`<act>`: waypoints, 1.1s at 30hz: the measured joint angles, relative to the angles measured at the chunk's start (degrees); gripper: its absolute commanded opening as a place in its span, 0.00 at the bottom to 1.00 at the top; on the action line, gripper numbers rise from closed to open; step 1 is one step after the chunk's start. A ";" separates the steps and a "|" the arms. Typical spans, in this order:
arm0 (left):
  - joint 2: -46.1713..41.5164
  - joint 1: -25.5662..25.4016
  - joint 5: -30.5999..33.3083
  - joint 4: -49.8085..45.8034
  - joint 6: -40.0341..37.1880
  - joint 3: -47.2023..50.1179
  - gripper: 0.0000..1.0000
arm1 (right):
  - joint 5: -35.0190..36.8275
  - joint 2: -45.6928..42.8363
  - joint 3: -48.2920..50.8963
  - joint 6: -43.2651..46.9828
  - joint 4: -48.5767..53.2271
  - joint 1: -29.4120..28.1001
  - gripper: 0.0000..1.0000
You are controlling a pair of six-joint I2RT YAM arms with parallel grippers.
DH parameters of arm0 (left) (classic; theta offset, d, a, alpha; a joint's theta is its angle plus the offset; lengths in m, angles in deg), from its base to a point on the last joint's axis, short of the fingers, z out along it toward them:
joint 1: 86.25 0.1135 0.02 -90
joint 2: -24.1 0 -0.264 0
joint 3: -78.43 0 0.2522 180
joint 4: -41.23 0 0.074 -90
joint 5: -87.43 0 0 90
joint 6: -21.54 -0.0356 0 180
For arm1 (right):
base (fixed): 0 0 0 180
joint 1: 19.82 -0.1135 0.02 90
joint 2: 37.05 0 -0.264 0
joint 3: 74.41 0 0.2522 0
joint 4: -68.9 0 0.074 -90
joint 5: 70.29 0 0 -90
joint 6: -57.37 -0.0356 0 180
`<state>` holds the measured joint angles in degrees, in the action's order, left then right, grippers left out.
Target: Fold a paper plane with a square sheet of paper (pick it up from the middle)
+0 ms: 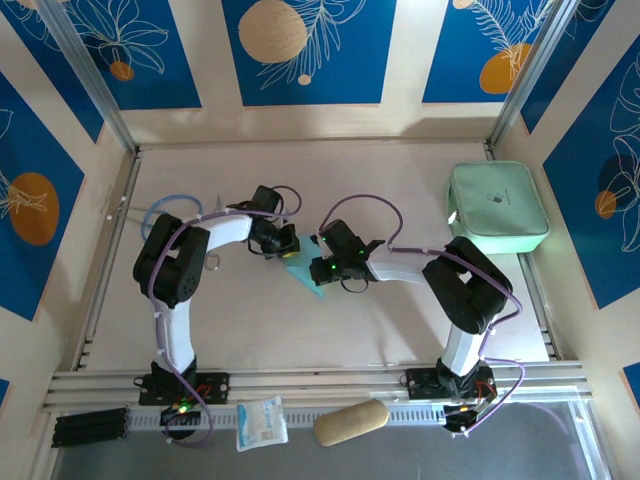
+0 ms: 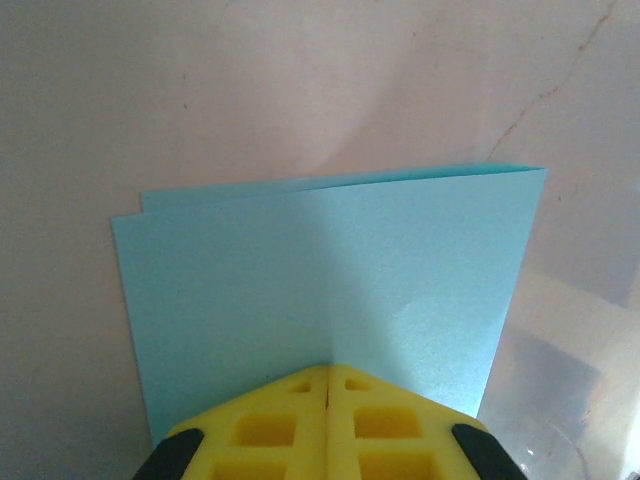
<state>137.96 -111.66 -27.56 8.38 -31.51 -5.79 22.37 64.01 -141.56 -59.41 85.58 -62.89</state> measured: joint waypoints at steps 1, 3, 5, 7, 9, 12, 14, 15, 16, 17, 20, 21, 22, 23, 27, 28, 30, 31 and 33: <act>0.00 0.00 0.00 0.00 0.00 -0.02 0.07 | 0.00 0.00 0.00 -0.02 0.00 0.00 0.00; 0.02 0.00 0.00 -0.07 -0.02 -0.11 0.07 | 0.04 0.04 0.00 -0.02 0.13 0.00 0.00; 0.02 0.00 0.00 -0.07 -0.02 -0.11 0.06 | 0.20 0.22 0.00 -0.04 0.22 0.00 0.00; 0.02 0.00 0.00 -0.07 -0.02 -0.11 0.06 | 0.37 0.52 0.00 -0.04 0.28 0.00 0.00; 0.02 0.00 0.00 -0.04 -0.02 -0.11 0.06 | 0.44 0.81 0.00 -0.07 0.57 0.00 0.00; 0.02 0.00 0.00 -0.04 -0.02 -0.13 0.06 | 0.59 1.20 0.00 -0.09 0.87 0.00 0.00; 0.02 0.00 0.00 -0.07 0.00 -0.17 0.06 | 0.70 1.31 0.00 -0.24 1.20 0.00 0.00; 0.02 0.00 0.00 -0.17 -0.02 -0.24 0.06 | 0.85 1.31 0.00 -0.26 1.22 0.00 0.00; 0.02 0.00 0.02 -0.33 0.00 -0.33 0.06 | 0.94 1.31 0.00 -0.28 1.25 0.00 0.00; 0.02 -0.02 0.02 -0.46 0.00 -0.42 0.06 | 1.07 1.40 0.00 -0.28 1.25 0.00 0.00; 0.00 -0.02 0.09 -0.83 0.02 -0.55 0.09 | 1.14 1.51 -0.20 -0.33 1.42 0.00 0.00; -0.15 -0.02 0.24 -0.92 0.07 -0.55 0.11 | 1.14 1.51 -0.20 -0.39 1.44 0.00 0.00; -0.39 -0.02 0.39 -1.07 0.33 -0.52 0.12 | 1.20 1.51 -0.20 -0.50 1.44 0.00 0.00; -1.01 -0.02 0.72 -1.14 0.59 -0.44 0.13 | 1.22 1.51 -0.20 -0.50 1.44 0.00 0.00; -7.30 0.00 1.27 1.01 2.95 2.54 0.18 | 1.22 1.51 -0.20 -0.52 1.44 0.00 0.00; -9.09 -0.02 1.22 2.29 3.78 3.78 0.18 | 1.22 1.51 -0.20 -0.52 1.44 0.00 0.00; -13.18 -0.04 0.76 5.84 6.45 7.34 0.18 | 1.22 1.53 -0.24 -0.55 1.49 0.00 0.00; -14.51 -0.13 0.55 7.39 7.80 8.92 0.19 | 1.22 1.55 -0.28 -0.66 1.49 0.00 0.00; -16.37 -0.79 0.02 10.34 10.56 12.09 0.19 | 1.20 1.60 -0.31 -0.70 1.49 0.00 0.00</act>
<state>121.59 -112.44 -27.54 18.72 -20.95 6.30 23.57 65.60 -141.87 -60.11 87.07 -62.89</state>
